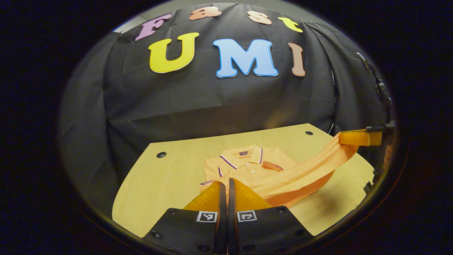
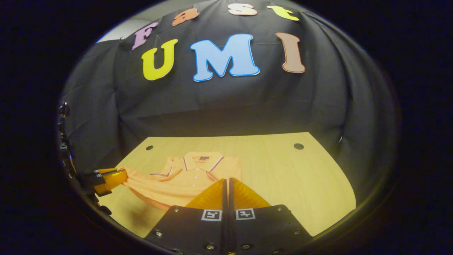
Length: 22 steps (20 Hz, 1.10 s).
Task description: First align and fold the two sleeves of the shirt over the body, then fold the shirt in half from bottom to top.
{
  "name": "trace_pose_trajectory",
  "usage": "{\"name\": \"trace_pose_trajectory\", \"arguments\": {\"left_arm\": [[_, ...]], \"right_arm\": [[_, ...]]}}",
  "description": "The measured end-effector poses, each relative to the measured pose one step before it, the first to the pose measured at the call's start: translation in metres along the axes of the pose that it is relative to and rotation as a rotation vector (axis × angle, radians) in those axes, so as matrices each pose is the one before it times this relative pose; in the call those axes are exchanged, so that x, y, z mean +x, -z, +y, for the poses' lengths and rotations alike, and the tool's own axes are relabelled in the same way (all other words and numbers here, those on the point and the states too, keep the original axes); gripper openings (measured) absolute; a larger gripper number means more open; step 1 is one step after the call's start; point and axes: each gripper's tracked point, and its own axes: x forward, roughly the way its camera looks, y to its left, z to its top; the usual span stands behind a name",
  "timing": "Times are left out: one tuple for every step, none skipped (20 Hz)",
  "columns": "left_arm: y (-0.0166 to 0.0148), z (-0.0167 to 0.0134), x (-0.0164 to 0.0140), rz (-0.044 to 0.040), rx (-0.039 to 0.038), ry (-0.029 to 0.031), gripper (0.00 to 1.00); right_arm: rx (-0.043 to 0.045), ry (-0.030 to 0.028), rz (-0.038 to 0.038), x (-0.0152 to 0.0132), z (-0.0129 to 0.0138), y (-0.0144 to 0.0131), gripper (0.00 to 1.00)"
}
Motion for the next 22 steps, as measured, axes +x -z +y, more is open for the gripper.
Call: {"name": "trace_pose_trajectory", "arguments": {"left_arm": [[-0.00534,0.00466,0.01132,-0.00932,-0.00549,0.00097,0.06],[-0.00402,0.00355,0.01089,-0.00522,-0.00637,0.00265,0.06],[-0.0025,0.00473,0.01055,-0.00117,-0.00568,0.00091,0.06],[-0.00034,0.00401,0.01029,0.00147,-0.00532,0.0019,0.06],[-0.00172,0.00409,0.01091,0.00235,-0.00817,0.00314,0.07],[-0.00285,0.00487,0.00987,-0.00105,-0.01288,0.00321,0.07],[-0.00302,0.00476,0.00856,-0.00128,-0.0126,0.00273,0.07],[-0.00489,0.00562,0.01367,-0.00933,-0.01338,0.00327,0.06],[-0.00169,0.00346,0.00928,-0.00444,-0.00174,0.00022,0.07],[-0.00244,0.00339,0.00878,-0.00273,0.00169,-0.00304,0.06],[-0.004,0.00204,0.01144,-0.00488,0.00062,0.00076,0.06],[-0.00104,0.0012,0.00654,-0.00389,0.00254,-0.00271,0.06],[-0.0026,0.00253,0.00864,-0.00761,0.00472,-0.01124,0.06],[-0.00007,0.00235,0.0071,0.00243,-0.00002,-0.01241,0.07],[0.00095,0.00098,0.00592,0.00039,-0.00356,-0.01007,0.06],[0.00197,0.00069,0.00602,0.00181,-0.00023,-0.01223,0.06],[0.00451,0.00043,0.00607,0.00553,0.00444,-0.01176,0.06],[0.00387,0.0017,0.00655,0.00682,0.00564,-0.01284,0.06],[0.00354,-0.00001,0.00619,0.00529,0.00493,-0.00924,0.06],[0.00375,0.00133,0.00607,0.0069,0.00545,-0.00908,0.06],[0.00508,0.00273,0.00541,0.00982,0.00884,-0.01298,0.06],[0.00526,0.00105,0.00638,0.00973,0.0053,-0.00884,0.06]], "right_arm": [[-0.00013,0.0076,0.0003,0.00976,0.00153,-0.00629,0.0],[-0.00279,0.01121,0.00481,0.01086,0.0012,-0.00487,0.0],[0.00297,0.01039,0.00935,0.01101,0.00045,-0.00431,0.0],[0.00366,0.00812,0.00498,0.01192,0.00175,-0.00414,0.0],[-0.00371,0.00987,0.00433,0.01034,0.00089,-0.00489,0.0],[-0.006,0.01061,0.00438,0.01027,0.00081,-0.00364,0.0],[-0.00477,0.00737,0.00053,0.00934,0.00205,-0.00456,0.0],[-0.00481,0.00802,-0.00036,0.01015,0.00169,-0.00462,0.0],[-0.00861,0.01314,-0.00474,0.01186,0.00093,-0.00628,0.0],[-0.00741,0.0099,-0.00321,0.00796,0.0009,-0.00407,0.0],[-0.00929,0.0077,-0.00266,0.00849,0.00078,-0.00313,0.0],[-0.0154,0.00898,-0.00163,0.01002,0.00024,-0.00342,0.0],[-0.0097,0.00354,-0.00227,0.01124,0.00084,-0.00288,0.0],[-0.00716,0.00179,-0.00396,0.0085,0.00037,-0.00083,0.0],[-0.01005,0.00631,-0.00036,0.01,-0.00108,0.00115,0.0],[-0.00738,0.00488,0.00114,0.00808,-0.00085,0.00174,0.0],[-0.00339,0.00083,0.00177,0.00781,0.00067,0.00304,0.0],[-0.00226,0.00241,0.00489,0.00844,0.00053,0.00344,0.0],[-0.00054,0.00027,0.00386,0.00841,0.00083,0.00391,0.0],[0.00061,-0.00289,0.0044,0.00882,0.00133,0.00343,0.0],[0.00519,-0.00735,0.00857,0.00826,0.0023,0.00448,0.0],[0.00085,-0.0037,0.00544,0.00718,0.0017,0.00431,0.0]]}}
